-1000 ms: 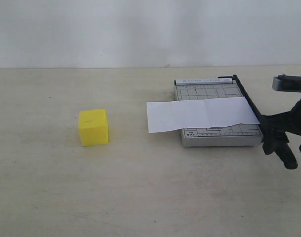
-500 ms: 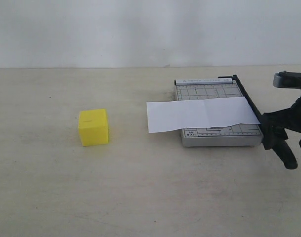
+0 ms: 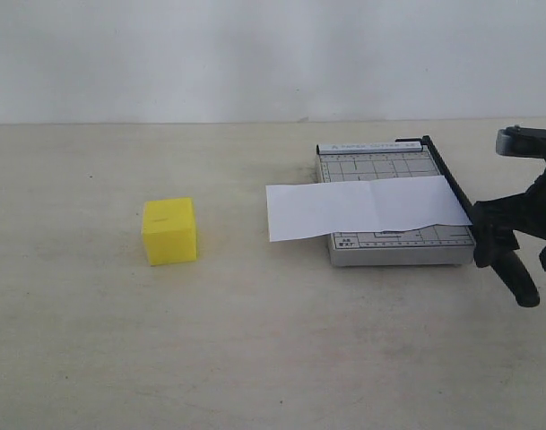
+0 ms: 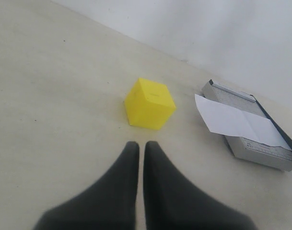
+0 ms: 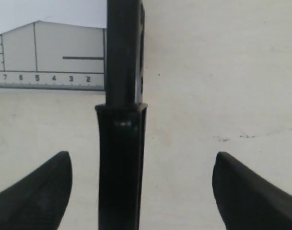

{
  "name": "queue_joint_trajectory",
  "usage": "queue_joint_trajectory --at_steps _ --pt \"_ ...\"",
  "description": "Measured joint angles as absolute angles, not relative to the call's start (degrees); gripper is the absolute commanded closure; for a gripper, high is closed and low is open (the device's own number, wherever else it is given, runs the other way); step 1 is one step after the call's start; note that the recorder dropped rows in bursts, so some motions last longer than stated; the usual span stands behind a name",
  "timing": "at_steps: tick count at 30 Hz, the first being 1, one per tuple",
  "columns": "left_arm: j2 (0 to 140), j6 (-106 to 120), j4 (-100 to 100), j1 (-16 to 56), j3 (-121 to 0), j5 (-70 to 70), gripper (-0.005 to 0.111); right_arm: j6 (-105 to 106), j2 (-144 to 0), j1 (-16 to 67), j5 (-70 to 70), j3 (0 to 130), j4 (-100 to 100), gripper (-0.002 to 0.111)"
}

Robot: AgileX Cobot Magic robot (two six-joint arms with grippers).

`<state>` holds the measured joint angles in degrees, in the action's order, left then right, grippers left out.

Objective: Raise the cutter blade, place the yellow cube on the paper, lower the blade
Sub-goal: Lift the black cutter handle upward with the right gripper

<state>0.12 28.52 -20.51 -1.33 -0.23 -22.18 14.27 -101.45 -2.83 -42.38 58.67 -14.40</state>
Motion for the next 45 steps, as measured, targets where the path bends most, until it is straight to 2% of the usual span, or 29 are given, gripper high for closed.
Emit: queue_joint_trajectory --at_steps 19,25,35,38,43,45 --pt "0.1 28.5 -20.5 -1.3 -0.2 -22.2 0.102 16.4 -101.6 -2.8 -44.1 58.7 -16.1 0.033" --pt "0.1 28.5 -20.5 -1.3 -0.2 -22.2 0.102 16.4 -104.0 -2.8 -46.2 58.7 -16.1 0.047" --pt "0.1 28.5 -20.5 -1.3 -0.2 -22.2 0.102 17.4 -104.6 -2.8 -46.5 58.7 -16.1 0.048" --pt "0.1 28.5 -20.5 -1.3 -0.2 -22.2 0.102 17.5 -104.6 -2.8 -46.5 58.7 -16.1 0.057" --pt "0.1 28.5 -20.5 -1.3 -0.2 -22.2 0.102 17.9 -104.6 -2.8 -46.9 58.7 -16.3 0.094" --pt "0.1 28.5 -20.5 -1.3 -0.2 -22.2 0.102 17.8 -104.6 -2.7 -47.2 58.7 -16.9 0.106"
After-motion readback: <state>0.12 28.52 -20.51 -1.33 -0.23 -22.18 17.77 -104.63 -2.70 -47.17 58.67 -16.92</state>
